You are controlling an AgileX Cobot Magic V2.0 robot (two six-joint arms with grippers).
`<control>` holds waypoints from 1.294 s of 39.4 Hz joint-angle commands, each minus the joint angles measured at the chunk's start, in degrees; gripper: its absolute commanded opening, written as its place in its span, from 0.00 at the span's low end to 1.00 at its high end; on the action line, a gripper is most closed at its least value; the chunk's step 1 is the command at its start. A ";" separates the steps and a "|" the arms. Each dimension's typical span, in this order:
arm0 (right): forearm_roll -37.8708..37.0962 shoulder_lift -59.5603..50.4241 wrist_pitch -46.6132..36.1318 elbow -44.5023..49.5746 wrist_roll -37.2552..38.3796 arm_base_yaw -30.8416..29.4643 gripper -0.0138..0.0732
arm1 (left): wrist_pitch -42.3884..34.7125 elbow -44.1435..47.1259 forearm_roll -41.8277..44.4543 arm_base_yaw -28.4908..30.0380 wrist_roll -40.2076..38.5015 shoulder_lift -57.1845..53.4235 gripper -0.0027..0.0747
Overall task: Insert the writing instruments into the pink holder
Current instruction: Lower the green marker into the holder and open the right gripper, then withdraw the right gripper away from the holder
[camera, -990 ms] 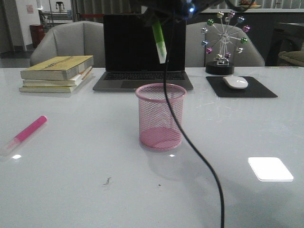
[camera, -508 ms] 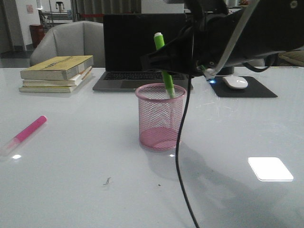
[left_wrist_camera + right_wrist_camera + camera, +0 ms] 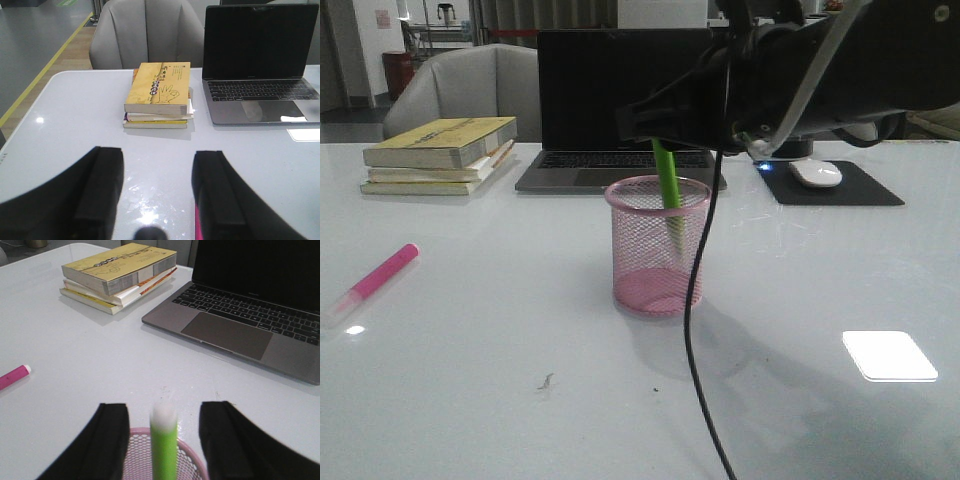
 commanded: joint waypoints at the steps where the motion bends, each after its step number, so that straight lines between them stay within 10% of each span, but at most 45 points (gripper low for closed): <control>1: 0.10 -3.54 -3.83 -1.29 -0.48 -0.04 0.76 | -4.64 -2.03 -0.51 -0.02 -0.44 -0.20 0.54; 34: -1.26 -42.39 46.31 -0.89 -7.22 -26.45 0.72 | -4.64 -2.03 -0.51 -0.02 -0.44 -0.20 0.54; 51: -1.45 -59.15 50.91 15.66 -7.22 -32.71 0.72 | -4.52 -2.03 -0.51 -0.02 -0.44 -0.20 0.54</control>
